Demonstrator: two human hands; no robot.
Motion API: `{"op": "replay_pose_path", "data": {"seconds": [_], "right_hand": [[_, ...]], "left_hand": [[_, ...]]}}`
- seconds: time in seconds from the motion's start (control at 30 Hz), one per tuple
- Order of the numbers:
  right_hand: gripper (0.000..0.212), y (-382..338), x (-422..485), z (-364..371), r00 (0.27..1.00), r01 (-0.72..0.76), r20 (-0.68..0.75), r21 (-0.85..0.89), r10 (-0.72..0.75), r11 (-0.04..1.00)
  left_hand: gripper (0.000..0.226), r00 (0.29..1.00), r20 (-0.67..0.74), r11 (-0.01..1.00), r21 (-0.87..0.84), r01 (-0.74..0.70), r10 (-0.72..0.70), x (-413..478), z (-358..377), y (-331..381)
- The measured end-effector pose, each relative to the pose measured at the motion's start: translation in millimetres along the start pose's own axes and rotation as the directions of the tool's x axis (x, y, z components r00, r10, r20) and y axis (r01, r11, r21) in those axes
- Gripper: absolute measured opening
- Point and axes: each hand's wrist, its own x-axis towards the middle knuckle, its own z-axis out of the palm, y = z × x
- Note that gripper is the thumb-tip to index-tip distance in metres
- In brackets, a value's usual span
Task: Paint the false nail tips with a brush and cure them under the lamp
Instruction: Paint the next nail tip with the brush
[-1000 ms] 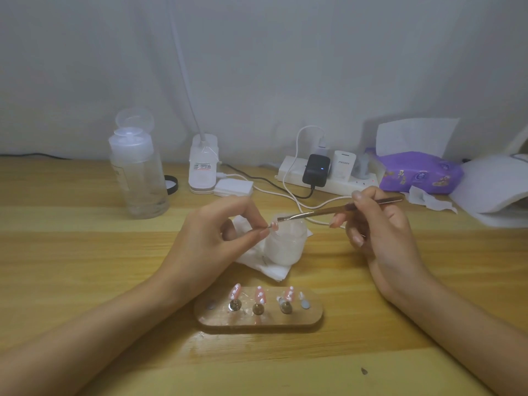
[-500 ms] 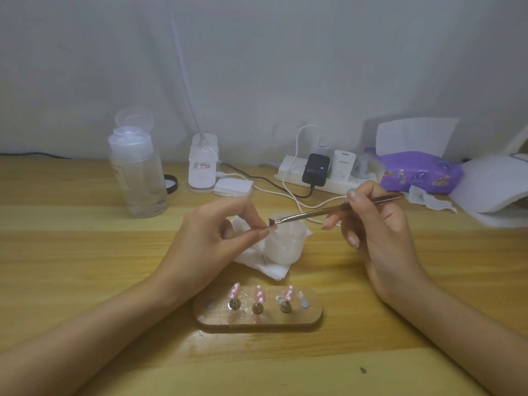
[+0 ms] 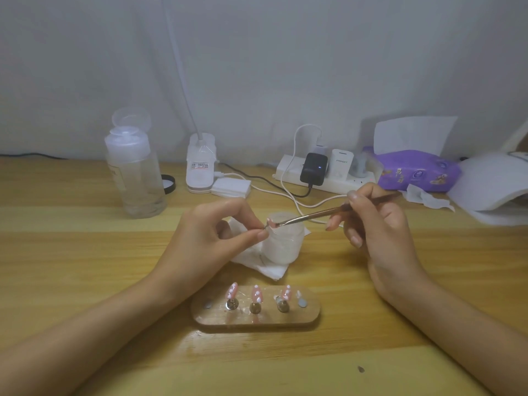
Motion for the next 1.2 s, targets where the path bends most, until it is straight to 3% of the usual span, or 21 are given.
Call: {"op": "replay_pose_path", "data": {"seconds": [0.2, 0.4, 0.73, 0.83, 1.03, 1.2], "right_hand": [[0.025, -2, -3, 4, 0.997, 0.041, 0.063, 0.047, -0.044, 0.998], [0.026, 1, 0, 0, 0.999, 0.027, 0.031, -0.021, -0.026, 0.999], [0.032, -11, 21, -22, 0.999, 0.040, -0.030, -0.003, -0.040, 0.999], [0.032, -11, 26, -28, 0.999, 0.013, -0.050, 0.072, -0.009, 0.997], [0.025, -16, 28, -29, 0.970, 0.146, 0.183, 0.101, -0.163, 0.984], [0.023, -10, 24, -31, 0.953, 0.179, 0.240, 0.053, -0.187, 0.982]], "left_hand": [[0.012, 1.000, 0.005, 1.000, 0.011, -0.014, 0.014, -1, -1, 0], [0.013, 1.000, 0.009, 1.000, 0.008, -0.011, 0.011, -1, -1, 0], [0.013, 1.000, 0.018, 1.000, 0.013, -0.002, 0.002, -1, -1, -2], [0.015, 1.000, 0.019, 1.000, 0.015, 0.005, -0.005, -1, -1, -1], [0.012, 1.000, 0.013, 1.000, 0.010, -0.008, 0.008, -1, -1, 0], [0.012, 1.000, 0.012, 1.000, 0.022, -0.005, 0.005, -1, -1, 0]]}}
